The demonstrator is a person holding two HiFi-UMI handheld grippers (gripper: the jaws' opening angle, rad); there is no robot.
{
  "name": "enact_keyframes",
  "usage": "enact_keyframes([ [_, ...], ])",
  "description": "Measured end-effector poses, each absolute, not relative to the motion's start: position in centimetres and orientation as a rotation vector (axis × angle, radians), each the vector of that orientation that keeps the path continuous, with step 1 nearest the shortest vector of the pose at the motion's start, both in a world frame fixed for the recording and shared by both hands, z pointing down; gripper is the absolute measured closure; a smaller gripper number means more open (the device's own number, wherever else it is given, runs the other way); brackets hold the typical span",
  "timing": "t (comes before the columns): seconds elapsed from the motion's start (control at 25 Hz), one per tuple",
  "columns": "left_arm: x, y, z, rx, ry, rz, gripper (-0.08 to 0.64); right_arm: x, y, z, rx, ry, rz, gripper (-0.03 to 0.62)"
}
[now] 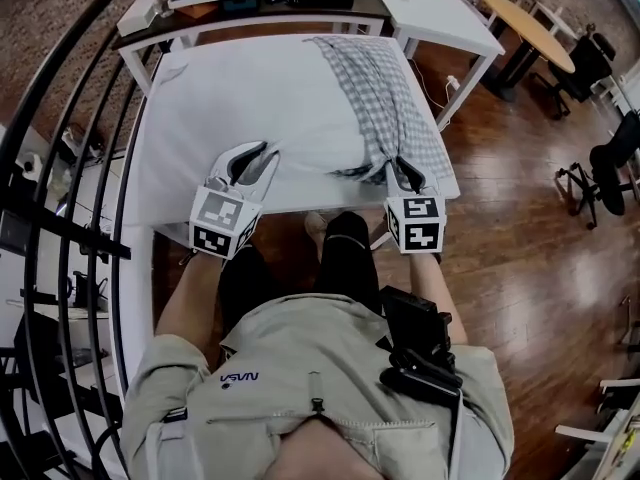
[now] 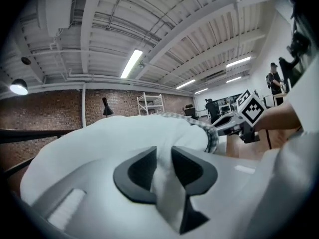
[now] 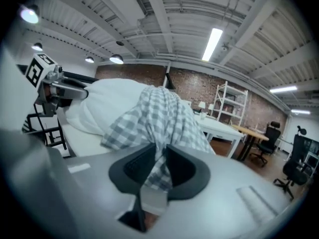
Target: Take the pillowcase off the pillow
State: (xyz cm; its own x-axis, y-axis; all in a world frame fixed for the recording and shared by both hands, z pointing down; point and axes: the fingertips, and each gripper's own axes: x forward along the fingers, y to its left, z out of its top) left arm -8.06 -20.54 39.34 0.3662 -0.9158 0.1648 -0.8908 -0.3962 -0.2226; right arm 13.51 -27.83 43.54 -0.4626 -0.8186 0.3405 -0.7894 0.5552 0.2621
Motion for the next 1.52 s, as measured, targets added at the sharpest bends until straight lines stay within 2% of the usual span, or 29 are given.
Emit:
enact_keyframes([
  [0.12,-6.7,-18.8,36.1,-2.555,1.619,-0.295,0.399,13.6,-26.2,40.6,1.231,-2.447,-0.088,0.465],
  [0.28,-5.2,-17.8,29.6,-2.451,1.526,-0.174,0.397,12.8,-25.7,34.5,1.211,-2.605,-0.156,0.465],
  [0.52,-6.6,-26.4,24.4,-2.305,1.596,-0.324,0.394,9.4,-32.3,27.2,1.173,-2.668,-0.307,0.460],
  [0.8,-7.9,-37.9,26.7,-2.420,1.715,-0.614,0.325,2.7,-42.0,24.4,1.041,-2.629,-0.208,0.411],
  [0.92,-8.7,-39.9,29.7,-2.462,1.782,-0.805,0.291,0.0,-45.2,24.9,0.979,-2.570,-0.183,0.391],
  [1.04,-7.5,-40.8,32.9,-2.507,1.812,-0.912,0.291,-0.6,-48.1,26.2,0.932,-2.497,-0.163,0.377],
  [1.16,-5.4,-41.1,35.2,-2.561,1.759,-0.891,0.361,-0.1,-50.0,29.3,0.911,-2.379,-0.123,0.353],
  [1.28,-5.6,-39.9,36.6,-2.533,1.734,-0.877,0.472,-1.0,-49.9,33.5,0.860,-2.326,-0.050,0.357],
  [1.32,-6.0,-39.5,36.7,-2.499,1.741,-0.870,0.501,-1.3,-49.7,34.2,0.862,-2.327,-0.049,0.405],
  [1.4,-6.6,-38.9,36.0,-2.430,1.763,-0.833,0.536,-1.5,-49.6,34.1,0.896,-2.326,-0.100,0.544],
  [1.52,-6.7,-38.1,33.6,-2.383,1.795,-0.722,0.545,-0.6,-50.0,32.3,0.970,-2.317,-0.189,0.565],
])
